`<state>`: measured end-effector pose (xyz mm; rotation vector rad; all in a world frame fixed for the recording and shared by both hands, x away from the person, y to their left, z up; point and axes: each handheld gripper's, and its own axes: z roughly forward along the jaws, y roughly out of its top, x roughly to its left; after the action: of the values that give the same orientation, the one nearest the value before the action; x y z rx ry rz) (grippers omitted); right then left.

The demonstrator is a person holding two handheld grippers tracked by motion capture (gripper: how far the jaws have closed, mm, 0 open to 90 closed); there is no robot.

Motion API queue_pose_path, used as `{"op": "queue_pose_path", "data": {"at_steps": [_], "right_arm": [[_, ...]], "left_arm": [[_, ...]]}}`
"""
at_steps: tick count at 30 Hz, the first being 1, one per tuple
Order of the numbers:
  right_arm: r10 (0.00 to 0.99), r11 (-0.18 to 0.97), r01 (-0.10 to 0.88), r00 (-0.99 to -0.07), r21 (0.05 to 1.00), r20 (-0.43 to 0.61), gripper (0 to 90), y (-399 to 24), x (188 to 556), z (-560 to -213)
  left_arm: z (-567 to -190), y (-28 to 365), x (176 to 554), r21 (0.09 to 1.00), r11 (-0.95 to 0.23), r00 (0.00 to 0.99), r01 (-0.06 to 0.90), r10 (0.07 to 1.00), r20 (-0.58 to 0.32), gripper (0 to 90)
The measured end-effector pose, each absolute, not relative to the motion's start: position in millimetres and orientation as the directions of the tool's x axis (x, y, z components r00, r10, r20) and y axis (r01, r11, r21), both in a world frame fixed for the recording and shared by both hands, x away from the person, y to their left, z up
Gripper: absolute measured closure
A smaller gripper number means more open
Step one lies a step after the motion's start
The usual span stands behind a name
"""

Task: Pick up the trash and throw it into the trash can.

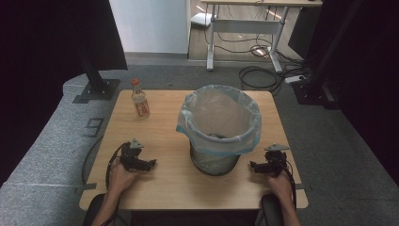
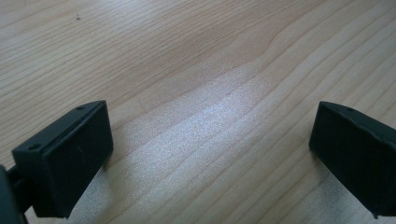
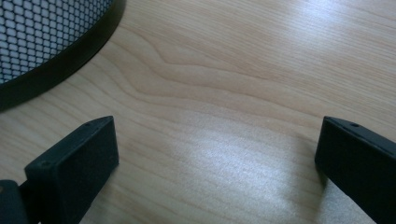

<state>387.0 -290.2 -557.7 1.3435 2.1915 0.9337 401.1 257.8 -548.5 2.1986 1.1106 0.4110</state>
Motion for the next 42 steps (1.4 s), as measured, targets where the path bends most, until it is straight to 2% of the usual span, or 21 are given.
{"op": "queue_pose_path", "data": {"at_steps": [21, 31, 42], "right_arm": [[0.887, 0.318, 0.617, -0.462, 0.720, 0.004, 0.0, -289, 379, -558], [0.886, 0.319, 0.616, -0.463, 0.720, 0.004, 0.0, -289, 379, -558], [0.886, 0.319, 0.616, -0.463, 0.720, 0.004, 0.0, -289, 379, -558]], "left_arm": [[-548, 259, 404, 0.657, -0.442, 0.591, 0.611, 0.806, -0.007, 0.0], [-543, 263, 408, 0.627, -0.446, 0.591, 0.639, 0.806, -0.028, 0.0], [-532, 267, 418, 0.636, -0.440, 0.573, 0.634, 0.820, -0.004, 0.0]]}}
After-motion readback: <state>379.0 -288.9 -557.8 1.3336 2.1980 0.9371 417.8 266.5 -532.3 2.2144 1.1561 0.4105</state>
